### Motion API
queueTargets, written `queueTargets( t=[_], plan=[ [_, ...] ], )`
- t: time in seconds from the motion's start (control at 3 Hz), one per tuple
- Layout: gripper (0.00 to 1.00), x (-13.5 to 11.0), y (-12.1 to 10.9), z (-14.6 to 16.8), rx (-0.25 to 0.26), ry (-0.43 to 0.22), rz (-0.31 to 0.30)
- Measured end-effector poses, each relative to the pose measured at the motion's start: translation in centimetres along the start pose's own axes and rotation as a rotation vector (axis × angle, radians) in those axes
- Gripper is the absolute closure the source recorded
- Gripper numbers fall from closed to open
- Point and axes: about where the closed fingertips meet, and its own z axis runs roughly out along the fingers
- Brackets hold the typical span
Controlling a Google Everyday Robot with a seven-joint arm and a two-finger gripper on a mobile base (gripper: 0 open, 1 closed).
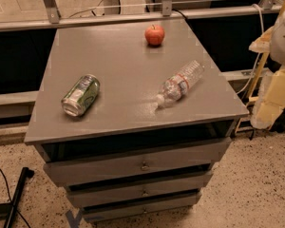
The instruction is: Move water bottle near green can
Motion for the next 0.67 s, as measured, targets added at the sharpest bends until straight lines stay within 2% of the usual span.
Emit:
queueTargets(
  t=[0.33, 0.67],
  plan=[
    [0.00, 0.00, 0.00, 0.00, 0.000, 0.000, 0.000],
    [0.00, -0.67, -0.99, 0.85, 0.001, 0.013, -0.044]
  ],
)
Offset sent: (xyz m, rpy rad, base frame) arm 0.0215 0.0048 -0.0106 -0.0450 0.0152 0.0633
